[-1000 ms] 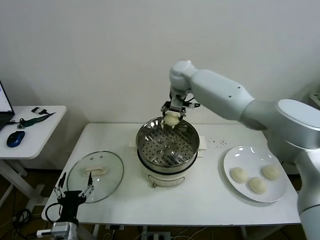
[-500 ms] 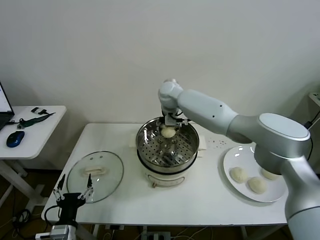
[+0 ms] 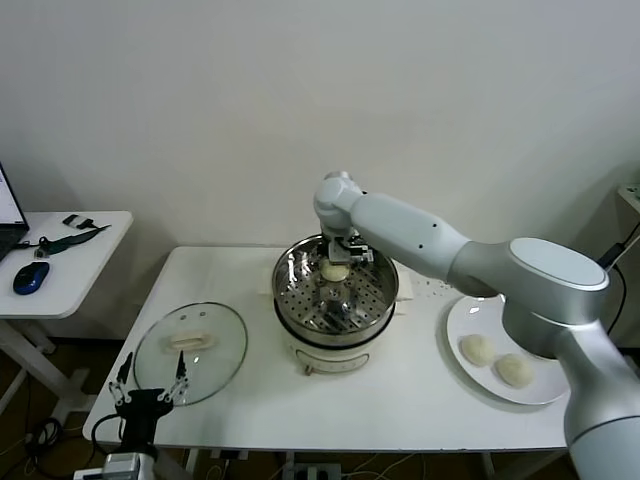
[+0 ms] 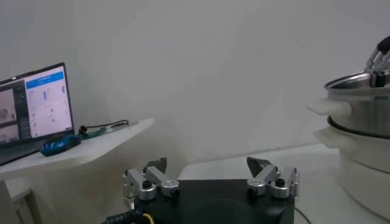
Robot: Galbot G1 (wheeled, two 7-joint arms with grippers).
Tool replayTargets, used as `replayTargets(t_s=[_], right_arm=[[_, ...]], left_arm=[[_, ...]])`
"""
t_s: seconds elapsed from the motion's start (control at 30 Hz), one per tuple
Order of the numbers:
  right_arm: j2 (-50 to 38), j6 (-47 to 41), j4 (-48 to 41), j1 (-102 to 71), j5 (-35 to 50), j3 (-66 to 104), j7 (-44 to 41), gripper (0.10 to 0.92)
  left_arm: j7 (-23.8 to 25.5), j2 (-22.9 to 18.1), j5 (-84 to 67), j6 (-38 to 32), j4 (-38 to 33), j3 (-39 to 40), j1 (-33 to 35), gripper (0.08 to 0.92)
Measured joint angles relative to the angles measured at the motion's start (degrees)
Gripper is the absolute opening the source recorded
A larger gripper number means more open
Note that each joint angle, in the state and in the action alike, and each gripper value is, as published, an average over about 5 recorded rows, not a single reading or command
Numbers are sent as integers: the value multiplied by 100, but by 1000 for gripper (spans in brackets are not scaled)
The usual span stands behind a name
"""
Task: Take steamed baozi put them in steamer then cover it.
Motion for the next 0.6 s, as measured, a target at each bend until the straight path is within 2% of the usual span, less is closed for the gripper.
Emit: replayTargets(t_s=[0.17,0.3,0.6], right_arm=[[-371,-134,382,388,528,-175,-21,823],[-818,-470,724,879,1337,-531,39,823],[-2089,-2124,1300,1804,3741,-1544,162,823]], left_arm=[[1,3,-3,0,-29,-8,1,823],[3,10,-4,-1,-48,-4,16,823],[18,34,-4,2,-149,17,45,823]])
